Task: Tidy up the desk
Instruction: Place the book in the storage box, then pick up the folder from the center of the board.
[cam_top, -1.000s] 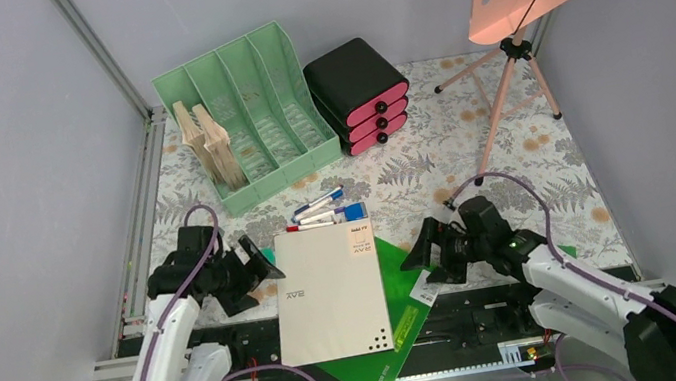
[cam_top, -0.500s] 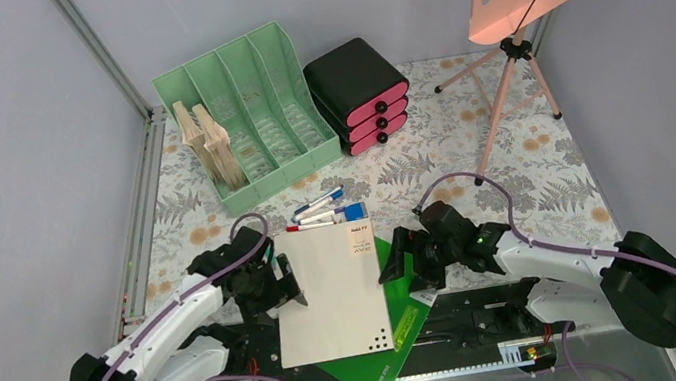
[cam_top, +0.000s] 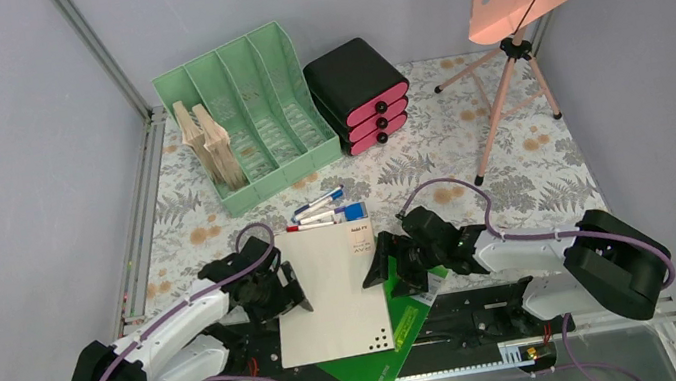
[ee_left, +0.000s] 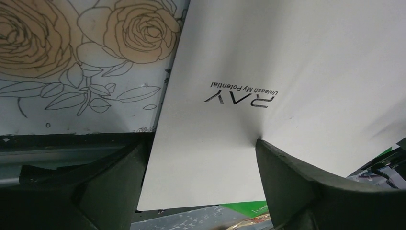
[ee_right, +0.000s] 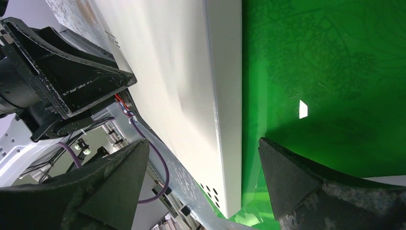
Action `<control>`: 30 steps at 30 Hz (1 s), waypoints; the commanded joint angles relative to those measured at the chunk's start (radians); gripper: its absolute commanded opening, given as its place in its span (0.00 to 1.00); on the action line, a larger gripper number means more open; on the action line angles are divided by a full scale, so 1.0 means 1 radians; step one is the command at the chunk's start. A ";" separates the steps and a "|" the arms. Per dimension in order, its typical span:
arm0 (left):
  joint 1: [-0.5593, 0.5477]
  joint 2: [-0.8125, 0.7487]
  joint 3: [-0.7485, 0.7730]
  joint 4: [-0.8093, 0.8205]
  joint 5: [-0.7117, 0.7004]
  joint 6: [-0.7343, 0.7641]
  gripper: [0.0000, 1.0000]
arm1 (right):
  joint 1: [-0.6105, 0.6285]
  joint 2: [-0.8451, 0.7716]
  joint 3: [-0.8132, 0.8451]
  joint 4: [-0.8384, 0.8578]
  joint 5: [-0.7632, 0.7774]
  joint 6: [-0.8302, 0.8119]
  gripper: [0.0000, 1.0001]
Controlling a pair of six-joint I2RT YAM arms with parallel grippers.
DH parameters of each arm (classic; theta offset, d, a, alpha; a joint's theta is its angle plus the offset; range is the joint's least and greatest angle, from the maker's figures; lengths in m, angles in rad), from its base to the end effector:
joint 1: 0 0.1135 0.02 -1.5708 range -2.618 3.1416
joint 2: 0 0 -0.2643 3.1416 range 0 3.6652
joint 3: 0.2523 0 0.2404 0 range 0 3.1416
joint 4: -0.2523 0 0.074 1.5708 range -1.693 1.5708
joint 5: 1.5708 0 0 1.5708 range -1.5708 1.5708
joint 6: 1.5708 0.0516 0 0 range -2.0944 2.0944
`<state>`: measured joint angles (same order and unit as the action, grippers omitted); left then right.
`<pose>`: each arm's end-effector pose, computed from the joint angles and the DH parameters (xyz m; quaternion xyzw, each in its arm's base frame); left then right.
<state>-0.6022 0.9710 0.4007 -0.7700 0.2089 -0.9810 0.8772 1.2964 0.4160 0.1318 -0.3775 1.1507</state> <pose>0.0991 -0.0811 0.1353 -0.1742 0.9725 -0.1541 0.0067 0.1339 0.1908 0.1436 0.0485 0.9022 0.4241 0.0614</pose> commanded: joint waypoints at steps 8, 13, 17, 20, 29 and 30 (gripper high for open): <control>-0.019 0.005 0.003 0.127 0.052 -0.016 0.64 | 0.019 0.030 -0.084 0.303 -0.049 0.069 0.93; -0.023 -0.006 0.029 0.089 0.059 0.002 0.62 | 0.019 0.064 -0.186 0.647 -0.110 0.198 0.86; -0.031 -0.018 0.049 0.053 0.068 0.009 0.62 | 0.027 0.048 -0.168 0.695 -0.130 0.227 0.70; -0.033 -0.016 0.078 -0.003 0.087 0.035 0.62 | 0.035 0.002 -0.126 0.600 -0.134 0.208 0.47; -0.034 -0.011 0.225 -0.134 0.023 0.166 0.74 | 0.037 -0.322 0.034 -0.060 -0.034 0.003 0.00; -0.034 -0.010 0.241 -0.136 0.016 0.179 0.76 | 0.036 -0.349 0.051 -0.109 -0.024 -0.022 0.00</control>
<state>-0.6315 0.9676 0.5667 -0.8829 0.2295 -0.8684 0.9047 1.0485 0.3641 0.2977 -0.4477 1.2472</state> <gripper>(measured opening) 0.730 0.310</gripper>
